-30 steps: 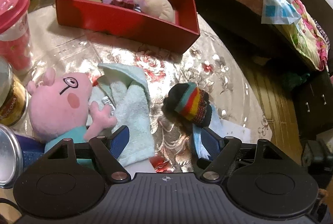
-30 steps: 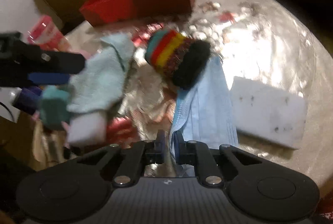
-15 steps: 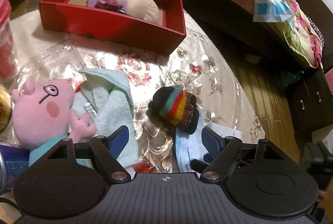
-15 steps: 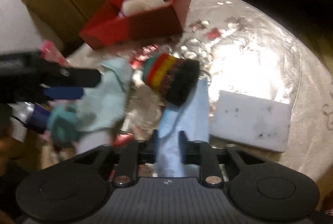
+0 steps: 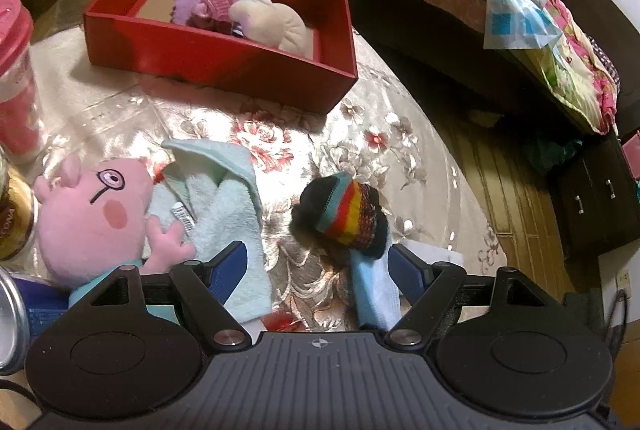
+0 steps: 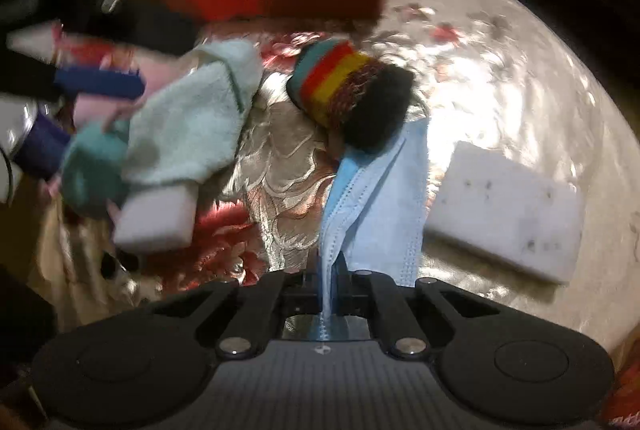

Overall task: Organize soft objects
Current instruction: 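Reach the right tool to the blue mask beside the striped hat and grasp it, then lift the blue mask with the right tool while the left tool grasps the striped knit hat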

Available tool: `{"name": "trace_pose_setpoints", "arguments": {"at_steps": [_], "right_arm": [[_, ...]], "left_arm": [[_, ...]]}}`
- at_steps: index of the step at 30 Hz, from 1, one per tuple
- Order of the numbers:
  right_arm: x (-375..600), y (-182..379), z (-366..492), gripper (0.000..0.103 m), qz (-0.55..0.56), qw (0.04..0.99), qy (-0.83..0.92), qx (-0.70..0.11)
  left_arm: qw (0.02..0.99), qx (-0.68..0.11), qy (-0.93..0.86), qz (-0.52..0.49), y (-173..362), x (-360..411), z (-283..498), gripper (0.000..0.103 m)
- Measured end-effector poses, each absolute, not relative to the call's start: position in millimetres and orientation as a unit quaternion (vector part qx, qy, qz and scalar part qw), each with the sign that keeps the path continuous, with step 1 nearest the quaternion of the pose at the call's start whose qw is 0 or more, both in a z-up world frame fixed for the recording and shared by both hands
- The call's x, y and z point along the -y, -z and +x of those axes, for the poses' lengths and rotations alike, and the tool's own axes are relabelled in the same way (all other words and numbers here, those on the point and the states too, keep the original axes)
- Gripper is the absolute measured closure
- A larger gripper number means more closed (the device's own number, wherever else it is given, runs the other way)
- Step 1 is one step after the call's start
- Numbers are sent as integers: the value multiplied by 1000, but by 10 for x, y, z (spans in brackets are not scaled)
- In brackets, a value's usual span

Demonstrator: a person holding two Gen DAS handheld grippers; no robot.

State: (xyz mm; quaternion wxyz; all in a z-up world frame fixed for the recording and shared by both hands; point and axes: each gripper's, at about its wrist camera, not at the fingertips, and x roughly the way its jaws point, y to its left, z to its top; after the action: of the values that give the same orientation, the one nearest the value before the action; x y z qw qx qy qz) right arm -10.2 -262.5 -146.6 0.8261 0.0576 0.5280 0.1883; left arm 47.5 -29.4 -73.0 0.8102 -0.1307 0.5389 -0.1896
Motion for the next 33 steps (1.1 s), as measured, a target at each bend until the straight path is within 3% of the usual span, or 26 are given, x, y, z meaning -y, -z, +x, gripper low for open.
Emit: {"name": "trace_pose_setpoints", "arguments": {"at_steps": [11,19,22,33], "right_arm": [[3271,888,-260,103,281,808,-266,-445],[3895,752,-253,103,383,845,-185,-324],[3981,695,-287,103,388,856,-178,-291],[4077,873,-196,103,412,833,-178,-323]], "left_arm": [[790,-549,223,-161,818,549,621,26],[798,-545,224,-129,965,1027,955,25],[796,-564,205,-72,1100,1272,1104,24],[787,-590,180,-23,1442,1490,1200,24]]}}
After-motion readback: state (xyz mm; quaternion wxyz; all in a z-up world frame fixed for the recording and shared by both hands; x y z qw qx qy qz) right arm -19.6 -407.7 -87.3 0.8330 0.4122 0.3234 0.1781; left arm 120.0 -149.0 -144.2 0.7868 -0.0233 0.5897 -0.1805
